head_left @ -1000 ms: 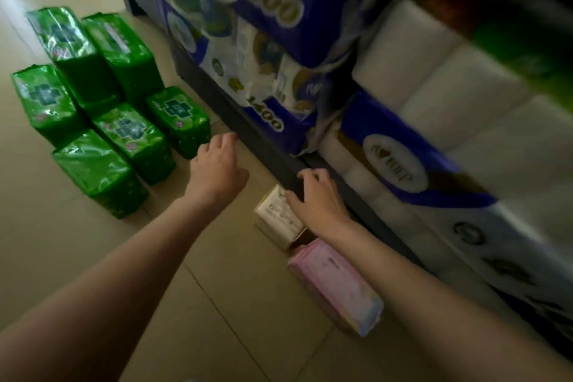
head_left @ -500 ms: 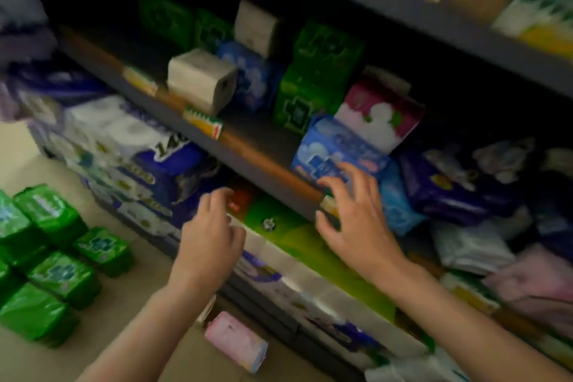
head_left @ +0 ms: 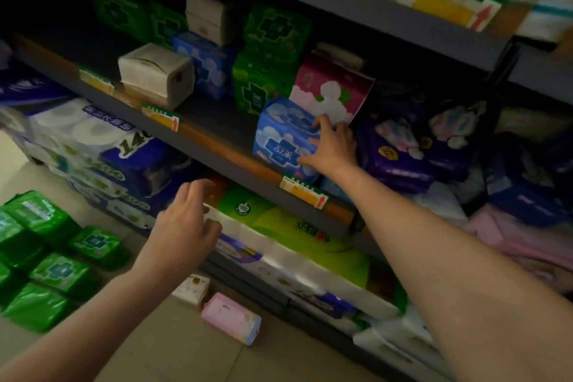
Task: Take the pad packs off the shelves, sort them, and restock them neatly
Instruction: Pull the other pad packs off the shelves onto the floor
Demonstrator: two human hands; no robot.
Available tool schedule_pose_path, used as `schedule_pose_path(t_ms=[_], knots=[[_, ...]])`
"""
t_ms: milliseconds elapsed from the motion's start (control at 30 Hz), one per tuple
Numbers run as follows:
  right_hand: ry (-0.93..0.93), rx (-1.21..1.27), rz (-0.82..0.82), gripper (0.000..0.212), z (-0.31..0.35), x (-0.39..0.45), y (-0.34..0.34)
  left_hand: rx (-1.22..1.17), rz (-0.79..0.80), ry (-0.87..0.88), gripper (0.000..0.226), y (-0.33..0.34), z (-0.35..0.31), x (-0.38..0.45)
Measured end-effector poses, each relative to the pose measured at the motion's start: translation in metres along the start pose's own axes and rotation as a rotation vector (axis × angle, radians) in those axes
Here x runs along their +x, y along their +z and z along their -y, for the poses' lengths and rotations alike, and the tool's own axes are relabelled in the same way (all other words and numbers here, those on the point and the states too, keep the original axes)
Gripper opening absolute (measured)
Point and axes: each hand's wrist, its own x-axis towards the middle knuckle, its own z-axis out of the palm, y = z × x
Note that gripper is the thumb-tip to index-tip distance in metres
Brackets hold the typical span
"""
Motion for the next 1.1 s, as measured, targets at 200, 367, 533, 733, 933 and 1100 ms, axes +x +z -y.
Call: schedule_pose_path(t_ms=[200, 367, 533, 733, 933, 1100], knots=[[-0.392, 0.327, -0.437, 0.054, 0.018, -0.066, -0.015, 0.046, -0.234, 0.104, 0.079, -0.003, -0.028, 0.01], [-0.321, 0.408, -0.066, 0.051, -0.038, -0.121, -0.053, 0.426, -0.179, 0.358, 0.11, -0.007, -0.042, 0.012], [-0.542, 0.232, 0.055, 0.051, -0.077, -0.127, -0.081, 0.453, 0.013, 0.582, 0.118, 0.013, -0.081, 0.017], [-0.269, 0.635, 0.033, 0.055, -0.105, -0.115, -0.089, 0.481, 0.325, 0.306, 0.106, 0.031, -0.118, 0.022], [0.627, 1.112, 0.022, 0.093, -0.137, -0.045, -0.063, 0.702, 0.419, 0.251, 0.106, 0.049, -0.105, 0.01], [0.642, 1.219, 0.124, 0.093, -0.125, -0.023, -0.05, 0.741, 0.518, 0.209, 0.107, 0.069, -0.097, 0.002]])
